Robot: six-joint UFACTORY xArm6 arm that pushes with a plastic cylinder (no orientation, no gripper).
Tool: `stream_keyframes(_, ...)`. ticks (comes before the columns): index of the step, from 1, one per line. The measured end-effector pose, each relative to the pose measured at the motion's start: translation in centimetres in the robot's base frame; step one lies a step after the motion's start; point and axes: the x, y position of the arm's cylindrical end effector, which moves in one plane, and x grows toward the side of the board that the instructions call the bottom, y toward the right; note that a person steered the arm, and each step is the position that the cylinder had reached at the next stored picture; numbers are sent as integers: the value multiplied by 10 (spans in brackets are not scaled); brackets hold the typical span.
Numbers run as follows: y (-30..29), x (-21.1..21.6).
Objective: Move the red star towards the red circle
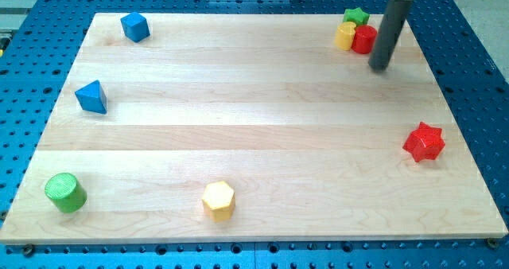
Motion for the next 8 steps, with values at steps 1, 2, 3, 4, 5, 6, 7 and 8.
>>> stream_keyframes(1, 62, 76)
stream_keyframes(2, 58, 108)
stream_keyframes(3, 58, 108)
stream_keyframes(4, 63, 136)
stream_keyframes(5, 44, 168)
stream_keyframes(6, -27, 122)
stream_keyframes(7, -49, 46)
stream_keyframes(8, -41, 86)
